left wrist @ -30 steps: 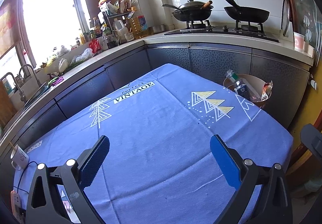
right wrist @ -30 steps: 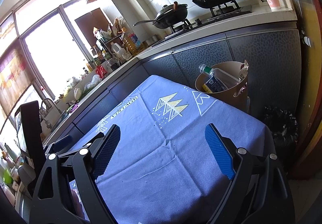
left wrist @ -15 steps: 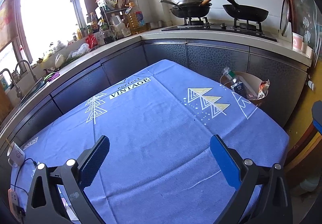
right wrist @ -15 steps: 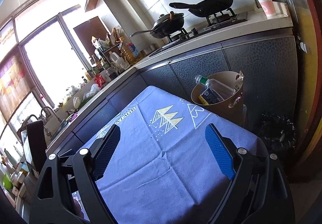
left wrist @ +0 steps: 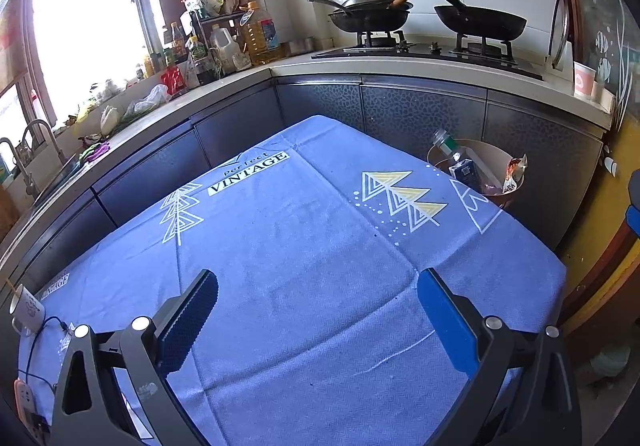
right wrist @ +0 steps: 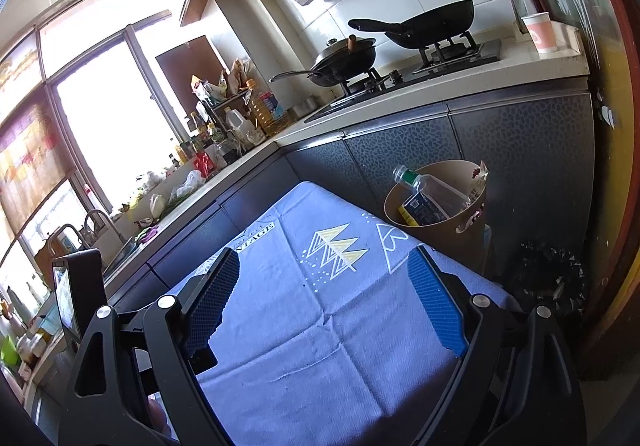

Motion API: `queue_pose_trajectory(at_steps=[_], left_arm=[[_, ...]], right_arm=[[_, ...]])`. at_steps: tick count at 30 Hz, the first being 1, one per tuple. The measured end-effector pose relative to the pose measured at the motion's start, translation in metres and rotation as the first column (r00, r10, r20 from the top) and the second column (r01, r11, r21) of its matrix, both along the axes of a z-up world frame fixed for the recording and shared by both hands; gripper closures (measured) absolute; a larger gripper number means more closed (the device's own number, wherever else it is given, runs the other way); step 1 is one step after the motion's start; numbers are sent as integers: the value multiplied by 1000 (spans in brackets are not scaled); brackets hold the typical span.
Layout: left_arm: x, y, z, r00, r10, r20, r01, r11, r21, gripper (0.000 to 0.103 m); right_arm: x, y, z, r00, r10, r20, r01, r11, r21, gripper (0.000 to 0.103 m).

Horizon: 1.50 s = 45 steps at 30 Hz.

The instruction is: Collect trash

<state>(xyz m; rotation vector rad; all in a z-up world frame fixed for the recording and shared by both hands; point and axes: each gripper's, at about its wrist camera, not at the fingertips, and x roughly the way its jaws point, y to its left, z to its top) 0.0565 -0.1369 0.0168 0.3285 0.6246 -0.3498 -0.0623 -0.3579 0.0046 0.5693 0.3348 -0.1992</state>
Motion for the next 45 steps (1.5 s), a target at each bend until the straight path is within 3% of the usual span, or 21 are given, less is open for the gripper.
queue_pose_trajectory(at_steps=[45], left_arm=[[-4, -8, -9, 999, -25, -19, 26, 999, 19, 4]], right_arm=[[-2, 2, -9, 1000, 0, -16, 0, 1000, 26, 18]])
